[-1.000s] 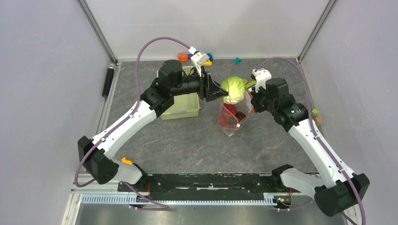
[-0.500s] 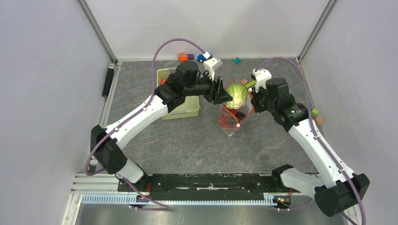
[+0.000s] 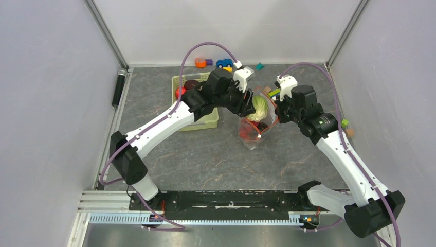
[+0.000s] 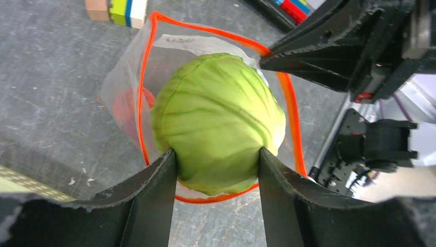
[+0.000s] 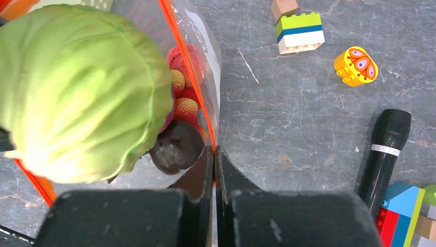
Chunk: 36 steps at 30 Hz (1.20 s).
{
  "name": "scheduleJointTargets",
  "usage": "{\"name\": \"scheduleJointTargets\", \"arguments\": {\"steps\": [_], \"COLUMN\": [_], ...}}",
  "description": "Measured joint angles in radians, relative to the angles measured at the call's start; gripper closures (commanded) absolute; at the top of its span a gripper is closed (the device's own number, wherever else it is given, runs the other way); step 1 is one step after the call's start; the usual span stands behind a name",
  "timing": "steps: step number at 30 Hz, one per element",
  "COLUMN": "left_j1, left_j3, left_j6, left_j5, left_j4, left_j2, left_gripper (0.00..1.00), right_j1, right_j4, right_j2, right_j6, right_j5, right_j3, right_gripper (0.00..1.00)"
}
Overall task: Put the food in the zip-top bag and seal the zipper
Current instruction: Place the fake vegetable in the zipper food storage bag.
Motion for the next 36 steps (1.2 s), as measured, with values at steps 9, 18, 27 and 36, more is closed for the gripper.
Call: {"name": "scheduleJointTargets", "arguments": {"steps": [9, 18, 27, 36], "left_j1": [-0.053, -0.058, -0.060, -0.060], "left_j3": [0.088, 0.119, 0.171, 0.172], "left_j6": [0.040, 0.057, 0.058, 0.068], "left_j5": [-0.178, -0.292, -0.316, -0.245], "left_j4": [-0.095, -0.132, -0.194, -0.204], "left_j2": [0.077, 0.115, 0.190, 0.185], "left_gripper": [0.98, 0.96, 0.41, 0.00], "right_j1": [0.000, 0.000, 0.000, 0.000], "right_j4": [0.002, 0.016, 0.016, 0.015], "right_j2": [-0.004, -0.023, -0.023, -0.019], "right_j6": [0.000, 0.000, 0.000, 0.000], "right_j5": [-0.080, -0.157, -0.165, -0.161], "right_j3": [0.014, 0.018, 0.019, 0.019], "right_gripper": [1.00, 1.00, 1.00, 1.00]}}
